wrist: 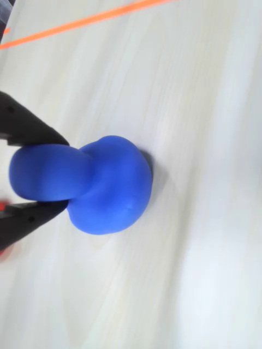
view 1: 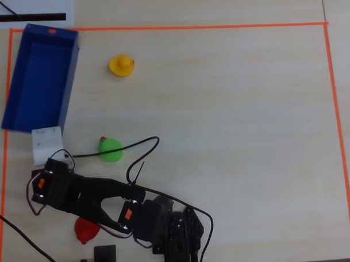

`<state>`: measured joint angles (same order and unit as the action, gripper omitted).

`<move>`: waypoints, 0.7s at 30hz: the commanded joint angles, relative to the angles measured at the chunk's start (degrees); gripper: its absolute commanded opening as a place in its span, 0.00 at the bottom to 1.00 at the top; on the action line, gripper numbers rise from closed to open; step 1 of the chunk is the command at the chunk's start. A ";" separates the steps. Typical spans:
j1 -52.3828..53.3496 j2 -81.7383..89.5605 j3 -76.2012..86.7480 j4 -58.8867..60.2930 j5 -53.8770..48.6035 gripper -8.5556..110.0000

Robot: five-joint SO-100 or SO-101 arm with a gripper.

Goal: Grasp blue duck and put it into box.

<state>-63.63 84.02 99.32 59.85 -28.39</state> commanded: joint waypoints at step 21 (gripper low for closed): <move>24.17 2.37 -23.73 -7.91 14.77 0.07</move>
<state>-38.58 88.07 77.61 56.60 -14.50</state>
